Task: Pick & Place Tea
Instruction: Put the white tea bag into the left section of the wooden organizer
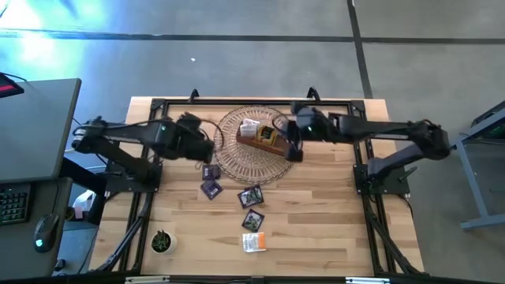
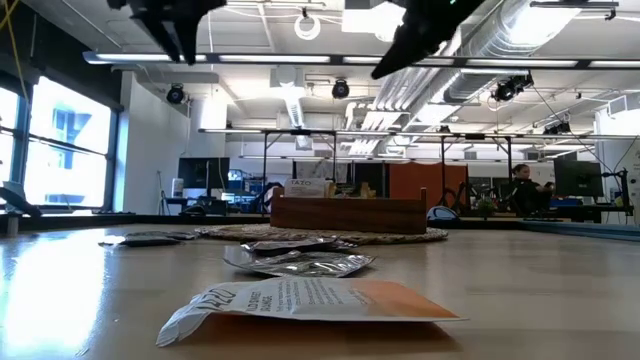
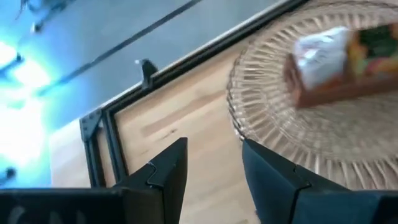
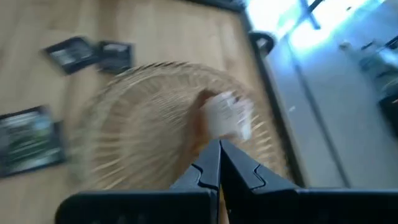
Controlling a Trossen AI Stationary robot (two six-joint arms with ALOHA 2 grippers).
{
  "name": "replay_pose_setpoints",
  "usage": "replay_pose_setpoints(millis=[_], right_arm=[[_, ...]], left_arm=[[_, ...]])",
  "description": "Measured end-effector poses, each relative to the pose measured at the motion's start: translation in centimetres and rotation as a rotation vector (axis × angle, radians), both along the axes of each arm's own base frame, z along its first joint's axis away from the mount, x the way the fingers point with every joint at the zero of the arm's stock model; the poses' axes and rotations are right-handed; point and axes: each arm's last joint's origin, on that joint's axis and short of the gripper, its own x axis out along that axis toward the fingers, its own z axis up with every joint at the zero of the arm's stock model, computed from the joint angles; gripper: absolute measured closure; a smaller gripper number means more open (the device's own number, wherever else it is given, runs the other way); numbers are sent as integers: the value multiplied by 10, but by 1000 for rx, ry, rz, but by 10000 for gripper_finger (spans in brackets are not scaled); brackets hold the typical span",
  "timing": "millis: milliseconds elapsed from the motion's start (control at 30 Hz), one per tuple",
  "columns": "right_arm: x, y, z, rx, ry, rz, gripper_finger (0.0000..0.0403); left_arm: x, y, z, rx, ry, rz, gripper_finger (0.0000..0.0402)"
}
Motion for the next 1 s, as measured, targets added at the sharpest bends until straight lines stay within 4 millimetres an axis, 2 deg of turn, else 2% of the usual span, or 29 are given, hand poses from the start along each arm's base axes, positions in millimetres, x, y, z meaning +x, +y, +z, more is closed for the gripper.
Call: replay_pose_setpoints(millis=[100,267,367,467,567,633,700,833,933,1000], right_arm=[[-9,18,2,66,25,-24,403],[-10,40,-10,68,53,-129,403],[-15,52,-29,102,80,-140,403],[-21,61,-53,143,79,-190,403],[-29,67,-78,145,49,-247,403],[-34,69,-92,165,18,-274,403],[-39,70,-104,192,-26,-285,403],[-43,75,-125,241,-118,-208,403],[-46,79,-134,303,-206,-134,403],[-49,81,-141,326,-238,-101,403]], left_arm=[[-8,14,-15,-68,10,39,250],[10,34,-53,-205,-43,-87,250],[27,45,-65,-272,-166,-269,250],[33,59,-80,-334,-217,-402,250],[41,75,-86,-296,-293,-416,250],[37,84,-98,-312,-257,-373,250],[35,91,-100,-303,-273,-350,250],[39,91,-120,-348,-253,-363,250],[50,83,-121,-381,-325,-471,250],[52,73,-130,-412,-304,-520,250]])
